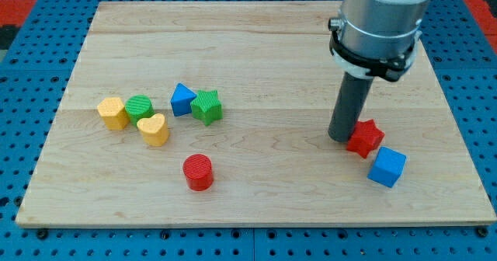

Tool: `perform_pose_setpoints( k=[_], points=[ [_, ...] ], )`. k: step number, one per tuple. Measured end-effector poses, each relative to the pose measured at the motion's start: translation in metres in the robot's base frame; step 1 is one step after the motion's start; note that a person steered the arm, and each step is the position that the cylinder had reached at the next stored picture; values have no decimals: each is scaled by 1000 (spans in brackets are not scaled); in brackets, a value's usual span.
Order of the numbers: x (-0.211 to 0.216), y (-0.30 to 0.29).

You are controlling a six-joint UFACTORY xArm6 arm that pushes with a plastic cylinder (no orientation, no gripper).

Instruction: Push the red circle into the red star

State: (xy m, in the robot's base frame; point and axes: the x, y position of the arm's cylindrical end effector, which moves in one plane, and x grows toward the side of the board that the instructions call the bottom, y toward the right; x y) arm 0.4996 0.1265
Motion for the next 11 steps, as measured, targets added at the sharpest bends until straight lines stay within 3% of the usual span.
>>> perform_pose_setpoints(
  k=[1,2,3,4,5,6,7,8,10,11],
  points=[
    [-11,-42],
    [-14,-127],
    [12,-161],
    [18,-240],
    [50,-268],
    [78,-226],
    [68,-153],
    [64,-179],
    [37,-115],
    [20,-130]
  ],
)
